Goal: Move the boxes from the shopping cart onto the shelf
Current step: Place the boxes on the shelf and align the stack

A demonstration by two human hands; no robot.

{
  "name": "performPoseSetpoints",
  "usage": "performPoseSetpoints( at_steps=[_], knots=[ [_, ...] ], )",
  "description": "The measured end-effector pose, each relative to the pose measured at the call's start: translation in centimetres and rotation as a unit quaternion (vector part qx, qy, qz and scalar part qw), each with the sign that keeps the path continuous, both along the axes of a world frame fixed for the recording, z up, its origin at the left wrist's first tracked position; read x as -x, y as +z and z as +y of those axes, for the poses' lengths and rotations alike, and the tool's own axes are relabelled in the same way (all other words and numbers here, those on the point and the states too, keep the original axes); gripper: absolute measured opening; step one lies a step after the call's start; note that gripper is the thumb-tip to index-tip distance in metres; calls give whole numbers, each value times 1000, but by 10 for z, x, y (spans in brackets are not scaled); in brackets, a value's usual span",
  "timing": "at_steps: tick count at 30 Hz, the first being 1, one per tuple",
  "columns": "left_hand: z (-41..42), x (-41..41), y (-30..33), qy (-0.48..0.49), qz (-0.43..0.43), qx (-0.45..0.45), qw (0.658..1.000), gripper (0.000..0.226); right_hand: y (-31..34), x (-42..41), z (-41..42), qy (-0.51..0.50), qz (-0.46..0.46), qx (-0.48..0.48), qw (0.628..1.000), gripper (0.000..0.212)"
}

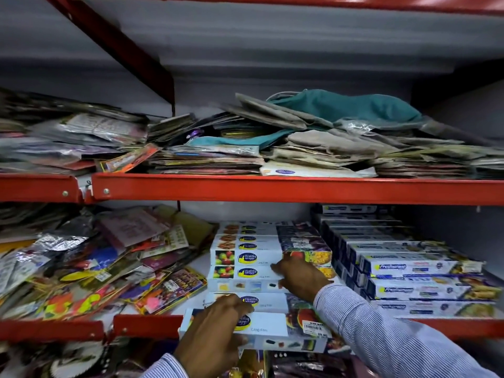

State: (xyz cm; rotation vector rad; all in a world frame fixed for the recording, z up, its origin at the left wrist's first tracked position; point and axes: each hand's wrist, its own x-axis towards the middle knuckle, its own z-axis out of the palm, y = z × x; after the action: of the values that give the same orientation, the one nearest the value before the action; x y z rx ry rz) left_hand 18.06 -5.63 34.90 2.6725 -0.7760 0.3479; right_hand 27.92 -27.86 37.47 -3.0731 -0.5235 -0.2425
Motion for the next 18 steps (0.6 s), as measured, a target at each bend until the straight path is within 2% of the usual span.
performPoseSetpoints(
  at_steps=[2,3,7,9,13,18],
  knots=[
    [-7,-1,1,-6,0,-5,1000,59,-1,5,-3,0,-27,-14,1000,19],
    [-7,-1,1,-4,3,-4,1000,59,-1,6,-1,-2,-35,-19,999,17],
    [-9,-4,0,0,4,3,1000,63,-4,4,2,-3,-44,-40,998,28],
    [-9,-9,0,7,-4,12,1000,62,-2,0,1,-6,-32,-51,998,29],
    [-19,-23,4,18,-35,34,999,56,8,-13,0,1,34,-37,999,17],
    [-34,-45,5,38,-44,65,996,50,24,-14,1,-2,95,-39,995,34]
  ],
)
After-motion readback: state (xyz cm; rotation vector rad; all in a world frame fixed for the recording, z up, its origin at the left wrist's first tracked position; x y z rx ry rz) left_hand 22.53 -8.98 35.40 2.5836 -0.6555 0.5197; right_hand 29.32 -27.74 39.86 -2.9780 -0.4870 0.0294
